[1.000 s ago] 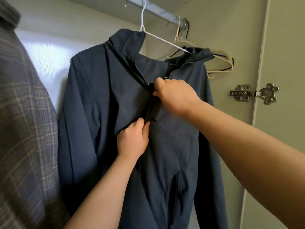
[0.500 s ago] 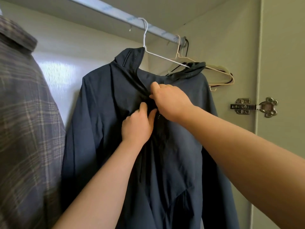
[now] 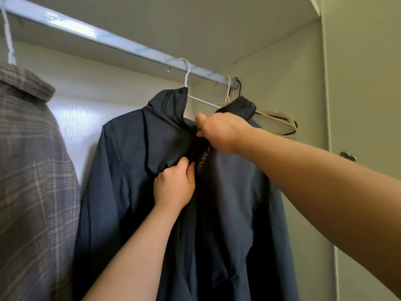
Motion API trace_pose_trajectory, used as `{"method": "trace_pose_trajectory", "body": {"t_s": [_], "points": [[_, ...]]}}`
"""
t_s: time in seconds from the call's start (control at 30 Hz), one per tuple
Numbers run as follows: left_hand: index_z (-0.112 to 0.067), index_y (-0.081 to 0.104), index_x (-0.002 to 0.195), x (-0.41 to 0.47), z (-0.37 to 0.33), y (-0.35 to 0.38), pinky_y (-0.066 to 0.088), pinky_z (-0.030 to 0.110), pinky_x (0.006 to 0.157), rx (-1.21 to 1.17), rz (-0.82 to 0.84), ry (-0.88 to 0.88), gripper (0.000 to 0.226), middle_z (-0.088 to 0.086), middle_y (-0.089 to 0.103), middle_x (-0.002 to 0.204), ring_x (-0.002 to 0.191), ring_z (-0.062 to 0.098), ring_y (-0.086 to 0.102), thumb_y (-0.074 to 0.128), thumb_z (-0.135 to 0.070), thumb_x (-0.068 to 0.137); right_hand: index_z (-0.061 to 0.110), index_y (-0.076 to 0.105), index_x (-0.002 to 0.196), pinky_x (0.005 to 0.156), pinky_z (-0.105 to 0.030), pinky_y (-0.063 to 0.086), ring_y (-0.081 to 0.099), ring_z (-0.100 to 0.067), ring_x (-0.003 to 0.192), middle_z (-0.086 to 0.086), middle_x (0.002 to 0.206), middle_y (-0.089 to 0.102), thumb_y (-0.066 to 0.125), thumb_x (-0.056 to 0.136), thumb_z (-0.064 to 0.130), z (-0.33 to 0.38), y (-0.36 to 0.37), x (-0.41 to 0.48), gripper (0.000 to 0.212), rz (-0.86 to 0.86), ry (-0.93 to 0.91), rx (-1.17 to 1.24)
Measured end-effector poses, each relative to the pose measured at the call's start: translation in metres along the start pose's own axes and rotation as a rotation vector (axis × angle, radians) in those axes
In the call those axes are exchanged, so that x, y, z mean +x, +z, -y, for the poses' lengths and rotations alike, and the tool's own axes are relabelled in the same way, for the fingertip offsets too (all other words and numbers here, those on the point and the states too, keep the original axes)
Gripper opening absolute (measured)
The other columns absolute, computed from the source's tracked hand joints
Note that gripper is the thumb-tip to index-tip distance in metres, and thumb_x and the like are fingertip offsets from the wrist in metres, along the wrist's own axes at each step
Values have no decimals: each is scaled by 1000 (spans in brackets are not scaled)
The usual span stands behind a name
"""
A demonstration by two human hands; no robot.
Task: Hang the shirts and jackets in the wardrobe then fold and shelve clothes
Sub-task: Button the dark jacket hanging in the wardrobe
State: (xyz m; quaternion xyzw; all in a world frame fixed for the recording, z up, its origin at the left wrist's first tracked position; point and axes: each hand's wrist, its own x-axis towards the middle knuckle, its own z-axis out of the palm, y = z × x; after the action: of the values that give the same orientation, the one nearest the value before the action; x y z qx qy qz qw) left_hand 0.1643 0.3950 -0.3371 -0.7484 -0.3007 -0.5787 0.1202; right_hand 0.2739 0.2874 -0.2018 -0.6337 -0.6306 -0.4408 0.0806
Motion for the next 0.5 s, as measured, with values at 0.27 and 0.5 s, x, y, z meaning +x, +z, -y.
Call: {"method": "trace_pose_trajectory", "body": {"t_s": [0.27, 0.5], "points": [[-16, 53, 70, 1, -5, -8, 32, 34, 51, 55, 21, -45, 27, 15, 62, 58, 55, 44, 60, 63, -32, 89, 14, 49, 112, 67, -36, 36, 55, -33, 86, -11, 95, 58, 51, 102, 34, -16, -20, 17, 23, 123, -3, 17], [-23, 39, 72, 9, -10, -12, 35, 33, 56, 121, 92, -69, 32, 5, 66, 72, 70, 37, 64, 48, -48, 90, 13, 43, 108, 62, -36, 38, 44, -25, 66, -4, 79, 48, 53, 98, 48, -13, -12, 6, 38, 124, 42, 51]]}}
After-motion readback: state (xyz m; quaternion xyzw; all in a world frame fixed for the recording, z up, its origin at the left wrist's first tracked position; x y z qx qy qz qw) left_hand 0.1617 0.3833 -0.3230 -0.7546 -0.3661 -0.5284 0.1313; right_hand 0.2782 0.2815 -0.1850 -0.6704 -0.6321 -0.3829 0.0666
